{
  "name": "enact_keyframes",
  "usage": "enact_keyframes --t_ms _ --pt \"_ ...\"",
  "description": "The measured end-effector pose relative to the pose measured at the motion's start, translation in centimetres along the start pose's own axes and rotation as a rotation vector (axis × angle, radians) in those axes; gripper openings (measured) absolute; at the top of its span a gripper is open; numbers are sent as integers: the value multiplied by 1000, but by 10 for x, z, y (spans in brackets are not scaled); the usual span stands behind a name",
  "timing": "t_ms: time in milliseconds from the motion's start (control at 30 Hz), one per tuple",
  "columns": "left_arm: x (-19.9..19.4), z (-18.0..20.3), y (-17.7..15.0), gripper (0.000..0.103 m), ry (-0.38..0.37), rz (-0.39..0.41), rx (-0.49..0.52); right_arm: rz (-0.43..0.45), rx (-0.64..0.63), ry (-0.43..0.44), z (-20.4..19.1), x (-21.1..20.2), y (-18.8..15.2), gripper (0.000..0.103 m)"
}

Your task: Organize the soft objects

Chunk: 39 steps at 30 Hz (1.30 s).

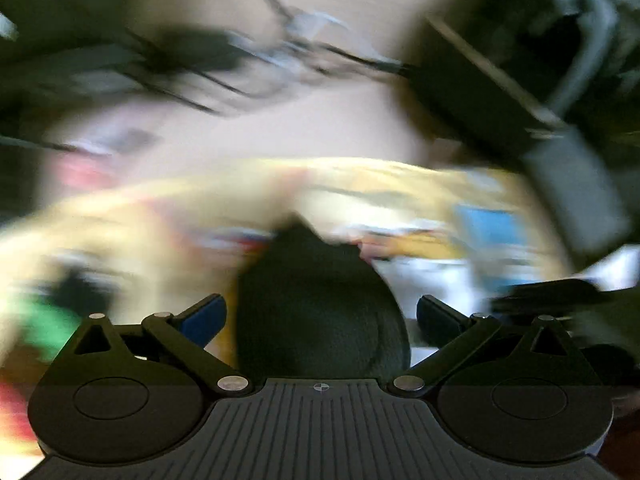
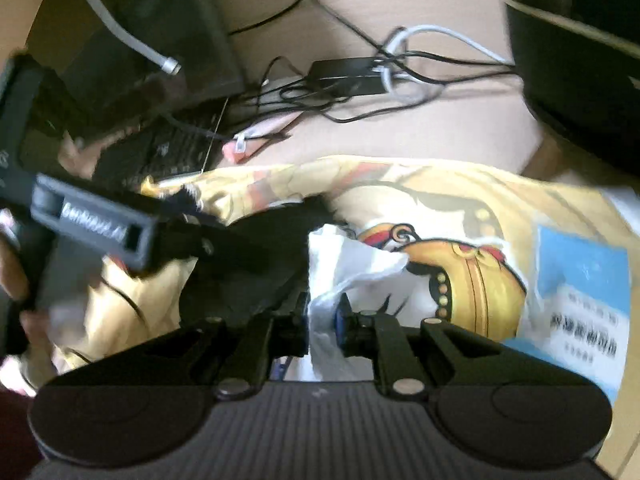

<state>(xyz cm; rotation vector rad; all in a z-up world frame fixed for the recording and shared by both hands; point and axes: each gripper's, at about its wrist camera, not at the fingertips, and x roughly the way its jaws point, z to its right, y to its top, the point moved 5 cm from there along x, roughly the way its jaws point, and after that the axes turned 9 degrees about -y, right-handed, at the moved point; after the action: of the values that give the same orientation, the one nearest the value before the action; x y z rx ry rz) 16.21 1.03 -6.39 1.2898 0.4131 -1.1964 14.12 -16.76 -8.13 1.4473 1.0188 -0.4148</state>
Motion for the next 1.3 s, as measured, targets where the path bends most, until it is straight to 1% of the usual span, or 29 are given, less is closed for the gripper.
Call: enact_keyframes --t_ms 33,67,100,167,200,267,333,400,433,467,500,533,633,667,700,733,800,833,867,933,967,1000,1033,1067,1100,1167,1233,1267,1300 --pt "-7 -1 1 103 88 15 34 9 -16 -24 2 -2 1 14" --pt "-14 -1 2 103 160 27 64 26 -1 -39 11 -10 4 14" --pt "-18 2 4 103 181 34 81 43 13 -54 19 -17 6 13" --pt "-24 16 11 103 143 56 107 86 63 -102 44 -36 11 14" --pt "-23 26 14 103 69 57 110 109 96 -135 59 -46 13 14" --pt "-18 53 20 103 -134 42 114 135 163 -226 92 -60 10 17" --pt "0 85 24 103 -331 5 122 125 238 -323 126 -67 -4 18" --pt "23 114 24 103 -444 -52 160 95 297 -377 149 -64 -22 18" --pt "37 128 22 103 -474 -85 207 81 326 -379 155 -60 -30 18" --pt "50 139 19 103 -482 -112 260 66 357 -362 157 -55 -37 18" --pt "62 148 15 103 -473 -136 319 53 388 -338 158 -50 -44 14" --pt "72 154 10 103 -455 -155 374 48 415 -287 153 -47 -48 13" --pt "79 156 -5 103 -419 -178 473 55 449 -75 124 -44 -54 13" --pt "76 155 -9 103 -408 -173 508 64 432 -34 115 -47 -54 13" --pt "73 152 -13 103 -387 -168 543 75 401 -26 108 -50 -53 13" --pt "71 148 -16 103 -352 -169 565 91 371 -60 106 -55 -50 13" --pt "69 140 -17 103 -289 -165 547 139 303 -187 105 -65 -39 13" --pt "70 138 -16 103 -266 -163 520 164 276 -209 104 -69 -31 13" --pt "71 137 -16 103 -254 -162 500 173 274 -175 102 -72 -23 13" --pt "74 135 -15 103 -231 -160 467 164 315 -10 95 -68 -10 13" --pt "77 137 -15 103 -220 -158 470 146 323 49 92 -62 -6 13" --pt "79 139 -15 103 -209 -158 477 124 312 70 89 -53 -4 13" --pt "82 139 -16 103 -204 -160 485 102 298 71 87 -45 -3 13" --pt "84 139 -16 103 -201 -165 488 90 274 17 88 -38 -3 13" --pt "84 138 -15 103 -197 -171 487 99 254 -21 91 -36 -3 9" --pt "86 139 -15 103 -197 -179 487 113 225 -93 98 -37 0 12" --pt "85 139 -14 103 -213 -181 486 124 189 -192 107 -40 4 16" --pt "85 139 -14 103 -217 -182 486 117 186 -224 113 -40 3 16" --pt "86 139 -14 103 -220 -181 488 108 196 -232 118 -40 2 16"
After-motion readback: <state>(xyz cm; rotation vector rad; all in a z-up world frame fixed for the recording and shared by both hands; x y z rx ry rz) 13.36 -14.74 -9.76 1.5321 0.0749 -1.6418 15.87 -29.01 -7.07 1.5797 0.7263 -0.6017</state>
